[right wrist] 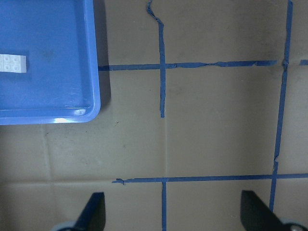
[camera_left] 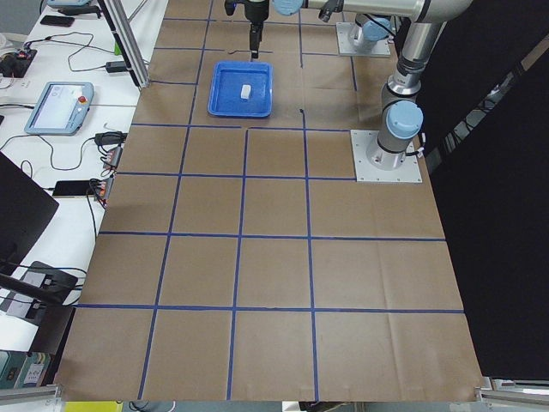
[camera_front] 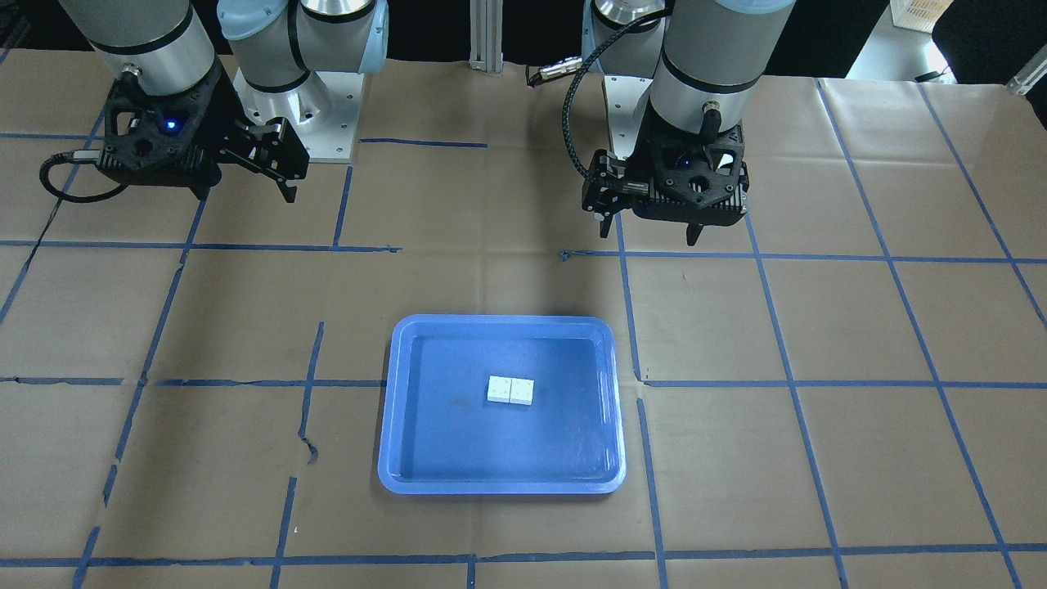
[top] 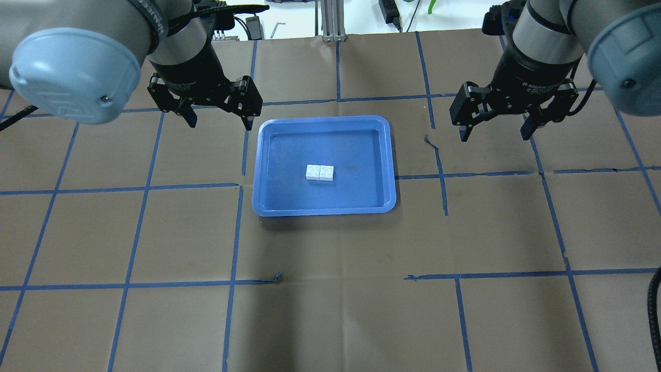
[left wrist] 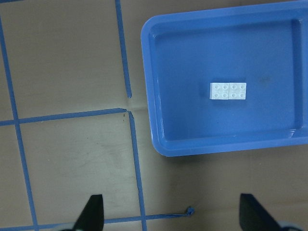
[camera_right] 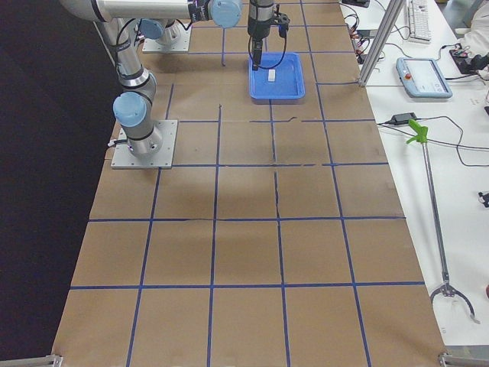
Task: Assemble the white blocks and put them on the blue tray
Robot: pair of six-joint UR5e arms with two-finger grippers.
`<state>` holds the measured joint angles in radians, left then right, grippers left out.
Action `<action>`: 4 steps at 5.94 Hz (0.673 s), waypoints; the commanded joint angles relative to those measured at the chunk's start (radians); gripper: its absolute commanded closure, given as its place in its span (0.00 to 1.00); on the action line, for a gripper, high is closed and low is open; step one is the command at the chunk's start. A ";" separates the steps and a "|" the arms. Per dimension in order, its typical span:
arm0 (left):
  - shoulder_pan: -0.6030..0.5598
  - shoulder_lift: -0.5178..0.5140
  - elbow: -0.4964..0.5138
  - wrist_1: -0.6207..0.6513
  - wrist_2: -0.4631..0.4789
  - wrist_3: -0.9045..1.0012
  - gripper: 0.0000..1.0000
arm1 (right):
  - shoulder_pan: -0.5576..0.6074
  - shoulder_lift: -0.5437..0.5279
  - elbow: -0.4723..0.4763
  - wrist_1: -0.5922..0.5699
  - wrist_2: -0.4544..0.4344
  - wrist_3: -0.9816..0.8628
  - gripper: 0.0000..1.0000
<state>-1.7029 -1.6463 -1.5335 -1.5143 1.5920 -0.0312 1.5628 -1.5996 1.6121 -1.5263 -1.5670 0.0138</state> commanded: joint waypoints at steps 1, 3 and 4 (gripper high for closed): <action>-0.001 -0.012 0.007 0.000 -0.001 -0.001 0.01 | -0.001 0.001 0.000 0.002 -0.001 0.000 0.00; -0.001 0.016 0.001 -0.003 0.002 -0.001 0.01 | -0.001 0.001 0.017 -0.003 -0.001 -0.002 0.00; 0.002 0.014 -0.002 0.000 0.003 -0.001 0.01 | -0.001 0.001 0.017 -0.003 -0.002 -0.002 0.00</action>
